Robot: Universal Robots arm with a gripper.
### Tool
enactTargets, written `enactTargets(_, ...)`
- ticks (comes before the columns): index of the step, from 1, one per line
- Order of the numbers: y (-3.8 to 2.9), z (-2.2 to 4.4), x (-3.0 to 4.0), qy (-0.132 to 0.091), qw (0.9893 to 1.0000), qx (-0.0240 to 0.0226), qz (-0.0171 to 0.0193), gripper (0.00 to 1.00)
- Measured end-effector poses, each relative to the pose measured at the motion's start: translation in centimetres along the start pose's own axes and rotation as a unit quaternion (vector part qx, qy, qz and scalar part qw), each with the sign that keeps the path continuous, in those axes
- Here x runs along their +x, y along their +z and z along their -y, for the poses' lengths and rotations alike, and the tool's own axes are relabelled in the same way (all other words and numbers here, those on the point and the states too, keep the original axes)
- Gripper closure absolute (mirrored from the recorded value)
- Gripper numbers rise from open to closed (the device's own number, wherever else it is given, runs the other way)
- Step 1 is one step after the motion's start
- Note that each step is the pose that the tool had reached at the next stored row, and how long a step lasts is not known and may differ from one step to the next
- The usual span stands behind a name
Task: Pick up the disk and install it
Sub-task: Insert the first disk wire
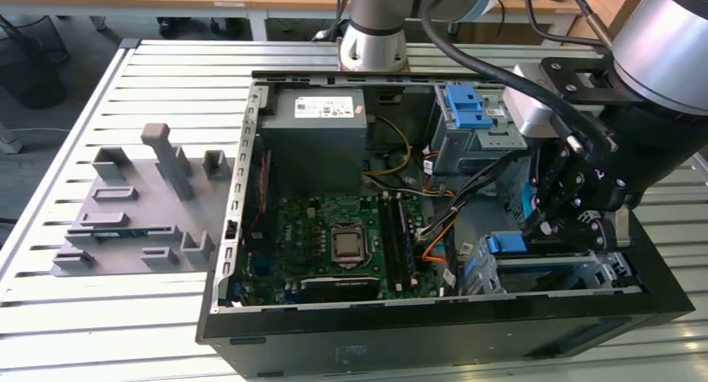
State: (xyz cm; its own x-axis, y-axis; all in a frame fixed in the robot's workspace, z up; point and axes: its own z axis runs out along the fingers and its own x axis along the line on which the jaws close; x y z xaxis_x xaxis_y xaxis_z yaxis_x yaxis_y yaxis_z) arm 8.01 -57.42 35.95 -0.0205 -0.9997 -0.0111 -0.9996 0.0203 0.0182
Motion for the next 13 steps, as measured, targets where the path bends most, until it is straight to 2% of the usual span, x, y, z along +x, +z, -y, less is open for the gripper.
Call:
enactTargets(8,-0.03,1.50,-0.03,0.000,1.0000,0.0000,0.0000,0.89)
enactTargets(13,-0.26,1.78,-0.05,0.000,1.0000,0.0000,0.0000,0.89)
